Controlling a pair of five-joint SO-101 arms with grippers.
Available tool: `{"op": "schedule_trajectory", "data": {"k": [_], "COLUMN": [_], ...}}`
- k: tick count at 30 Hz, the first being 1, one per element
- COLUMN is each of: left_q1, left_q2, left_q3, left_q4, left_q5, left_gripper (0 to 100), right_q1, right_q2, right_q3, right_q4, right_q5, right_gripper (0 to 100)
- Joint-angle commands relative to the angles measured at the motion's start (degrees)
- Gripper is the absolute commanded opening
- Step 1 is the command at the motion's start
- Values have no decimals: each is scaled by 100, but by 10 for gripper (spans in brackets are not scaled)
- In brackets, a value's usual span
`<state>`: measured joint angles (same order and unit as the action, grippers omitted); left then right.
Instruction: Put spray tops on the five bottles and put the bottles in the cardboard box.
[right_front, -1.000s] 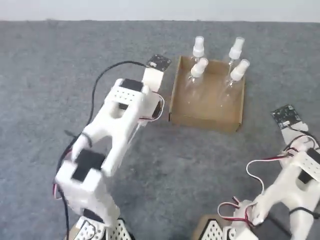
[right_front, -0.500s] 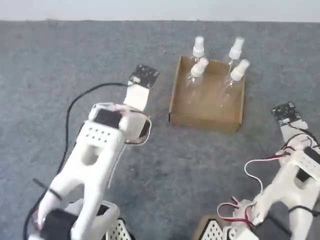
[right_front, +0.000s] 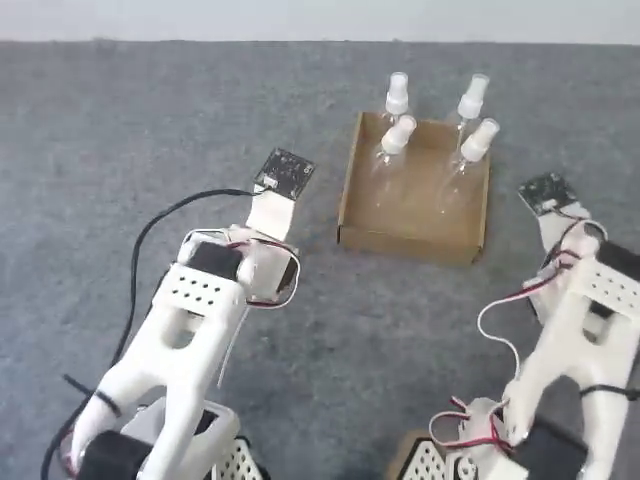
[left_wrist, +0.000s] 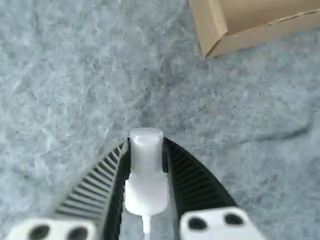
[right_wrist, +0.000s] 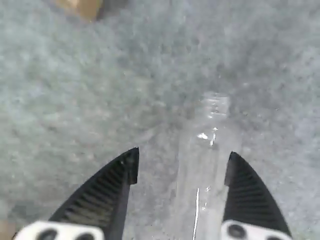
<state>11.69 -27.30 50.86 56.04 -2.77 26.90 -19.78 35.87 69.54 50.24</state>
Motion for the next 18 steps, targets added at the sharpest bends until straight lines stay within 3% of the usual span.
{"op": "schedule_trajectory", "data": {"k": [1, 7, 18], "left_q1": [-9, -35, 0], "left_q2": [-281, -281, -281], "left_q3": [-31, -31, -31], "left_q4": [-158, -158, -158], "left_q5": [79, 97, 97], "left_gripper": [11, 11, 11], "right_q1": [-31, 286, 769], "right_q2": [637, 1947, 2774], "right_q3": [-993, -2101, -2136], "right_q4": [374, 866, 251], "right_q5": [-79, 730, 1029], "right_gripper": [252, 254, 254]}}
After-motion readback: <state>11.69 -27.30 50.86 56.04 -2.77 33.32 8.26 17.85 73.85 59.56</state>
